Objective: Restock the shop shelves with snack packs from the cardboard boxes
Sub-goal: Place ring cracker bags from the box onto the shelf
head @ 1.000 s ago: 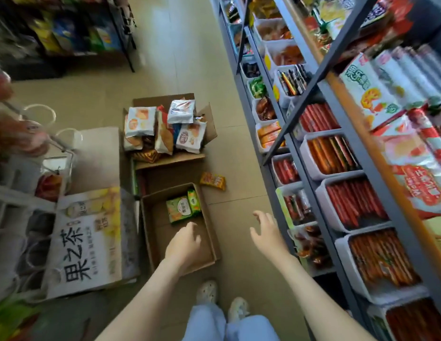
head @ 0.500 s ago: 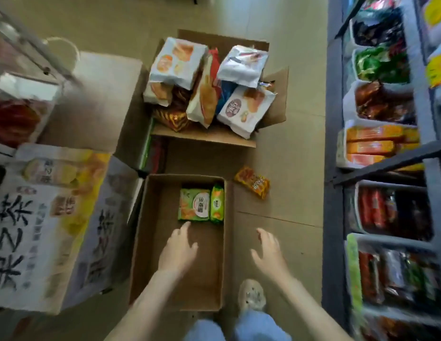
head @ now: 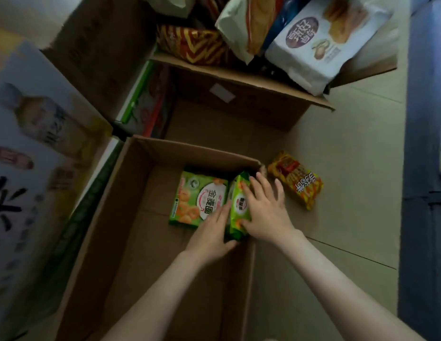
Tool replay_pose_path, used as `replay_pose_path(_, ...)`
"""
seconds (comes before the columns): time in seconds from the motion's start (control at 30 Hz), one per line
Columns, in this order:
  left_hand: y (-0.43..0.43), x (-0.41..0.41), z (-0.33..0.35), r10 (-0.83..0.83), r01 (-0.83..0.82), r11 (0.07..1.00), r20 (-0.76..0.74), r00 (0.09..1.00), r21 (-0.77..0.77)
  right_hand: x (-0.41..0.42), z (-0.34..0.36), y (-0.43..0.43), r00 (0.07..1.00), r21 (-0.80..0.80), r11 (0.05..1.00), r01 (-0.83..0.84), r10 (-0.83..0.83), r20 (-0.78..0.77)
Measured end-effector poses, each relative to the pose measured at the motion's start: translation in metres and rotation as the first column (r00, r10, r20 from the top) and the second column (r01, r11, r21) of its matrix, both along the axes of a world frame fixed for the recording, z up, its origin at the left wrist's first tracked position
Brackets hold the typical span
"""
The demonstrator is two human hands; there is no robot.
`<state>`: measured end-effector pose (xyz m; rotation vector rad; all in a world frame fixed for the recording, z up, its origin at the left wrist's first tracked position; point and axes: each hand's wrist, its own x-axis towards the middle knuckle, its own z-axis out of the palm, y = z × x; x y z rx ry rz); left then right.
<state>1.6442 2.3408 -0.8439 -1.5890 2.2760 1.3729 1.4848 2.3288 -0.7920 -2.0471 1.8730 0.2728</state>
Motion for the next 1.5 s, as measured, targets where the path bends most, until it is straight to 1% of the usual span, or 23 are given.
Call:
replay_pose_path(0.1, 0.001, -0.008, -0.021, 0.045, -0.043, 0.999, -0.144, 0.989, 0.018, -0.002, -0.006, 0.001, 0.999, -0.01, 1.0, -0.027, 0.027, -0.017)
replay_pose_path(0.23, 0.005, -0.006, -0.024, 0.114, -0.118, 0.993, -0.22, 0.969, -0.005, 0.0, -0.009, -0.004, 1.0, 0.015, 1.0, -0.014, 0.014, -0.011)
replay_pose_path(0.37, 0.01, 0.004, -0.022, 0.245, -0.248, 0.968, -0.294, 0.924, 0.03, 0.004, -0.013, -0.008, 1.0, -0.013, 1.0, 0.016, -0.015, 0.009)
replay_pose_path(0.47, 0.013, 0.013, -0.018, 0.336, -0.341, 0.939, -0.295, 0.894, 0.036, 0.005, -0.016, -0.005, 0.998, -0.102, 0.994, 0.047, -0.042, 0.047)
replay_pose_path(0.57, 0.012, 0.018, 0.01, 0.469, -0.473, 0.879, -0.277, 0.839, 0.058, 0.012, -0.006, 0.003, 0.976, -0.245, 0.96, 0.136, -0.086, 0.202)
replay_pose_path(0.6, 0.012, 0.02, 0.025, 0.509, -0.511, 0.857, -0.278, 0.815, 0.07, 0.017, 0.004, 0.005, 0.944, -0.247, 0.946, 0.208, -0.128, 0.303)
replay_pose_path(0.63, 0.013, 0.023, 0.043, 0.539, -0.54, 0.838, -0.283, 0.793, 0.082, 0.022, 0.019, 0.006, 0.87, -0.161, 0.934, 0.32, -0.222, 0.44)
replay_pose_path(0.67, 0.014, 0.026, 0.063, 0.554, -0.553, 0.828, -0.282, 0.783, 0.091, 0.027, 0.038, 0.005, 0.739, 0.025, 0.902, 0.431, -0.369, 0.564)
replay_pose_path(0.7, 0.016, 0.027, 0.087, 0.551, -0.55, 0.831, -0.275, 0.788, 0.09, 0.032, 0.06, 0.004, 0.573, 0.244, 0.831, 0.499, -0.528, 0.626)
replay_pose_path(0.73, 0.018, 0.027, 0.114, 0.527, -0.528, 0.846, -0.256, 0.81, 0.071, 0.035, 0.081, 0.002, 0.409, 0.438, 0.737, 0.515, -0.66, 0.63)
replay_pose_path(0.77, 0.021, 0.025, 0.144, 0.478, -0.487, 0.873, -0.238, 0.846, 0.023, 0.037, 0.104, 0.0, 0.273, 0.568, 0.654, 0.5, -0.742, 0.613)
replay_pose_path(0.83, 0.027, 0.022, 0.201, 0.312, -0.345, 0.931, -0.229, 0.922, -0.118, 0.036, 0.152, 0.0, 0.137, 0.653, 0.575, 0.492, -0.792, 0.594)
replay_pose_path(0.9, 0.031, 0.02, 0.259, 0.121, -0.162, 0.972, -0.23, 0.966, -0.173, 0.025, 0.202, 0.005, 0.097, 0.655, 0.548, 0.52, -0.8, 0.593)
replay_pose_path(0.97, 0.031, 0.017, 0.321, -0.039, -0.011, 0.981, -0.25, 0.967, -0.195, 0.006, 0.261, 0.018, 0.076, 0.657, 0.543, 0.523, -0.798, 0.598)
replay_pose_path(1.0, 0.03, 0.015, 0.351, -0.092, 0.027, 0.973, -0.276, 0.957, -0.229, -0.005, 0.29, 0.027, 0.051, 0.665, 0.53, 0.526, -0.8, 0.597)
replay_pose_path(1.07, 0.023, 0.006, 0.414, -0.122, 0.017, 0.949, -0.318, 0.94, -0.314, -0.028, 0.357, 0.047, 0.011, 0.67, 0.524, 0.526, -0.792, 0.611)
replay_pose_path(1.13, 0.013, -0.008, 0.475, -0.118, -0.014, 0.926, -0.326, 0.938, -0.378, -0.05, 0.426, 0.07, 0.022, 0.648, 0.552, 0.525, -0.77, 0.638)
replay_pose_path(1.17, 0.009, -0.018, 0.504, -0.134, 0.013, 0.929, -0.303, 0.943, -0.37, -0.06, 0.461, 0.083, 0.037, 0.634, 0.558, 0.535, -0.766, 0.642)
replay_pose_path(1.2, 0.007, -0.03, 0.536, -0.196, 0.095, 0.933, -0.27, 0.943, -0.346, -0.07, 0.496, 0.097, 0.045, 0.624, 0.566, 0.539, -0.759, 0.65)
replay_pose_path(1.27, 0.007, -0.057, 0.599, -0.419, 0.339, 0.875, -0.193, 0.887, -0.345, -0.087, 0.565, 0.125, 0.026, 0.599, 0.578, 0.554, -0.731, 0.681)
replay_pose_path(1.33, 0.017, -0.085, 0.657, -0.624, 0.534, 0.74, -0.122, 0.772, -0.409, -0.098, 0.631, 0.159, -0.029, 0.569, 0.561, 0.601, -0.697, 0.717)
replay_pose_path(1.4, 0.033, -0.11, 0.709, -0.752, 0.641, 0.623, -0.119, 0.648, -0.448, -0.101, 0.694, 0.199, -0.079, 0.543, 0.525, 0.655, -0.667, 0.741)
replay_pose_path(1.5, 0.067, -0.14, 0.777, -0.859, 0.718, 0.482, -0.108, 0.501, -0.503, -0.1, 0.771, 0.265, -0.113, 0.505, 0.429, 0.749, -0.668, 0.735)
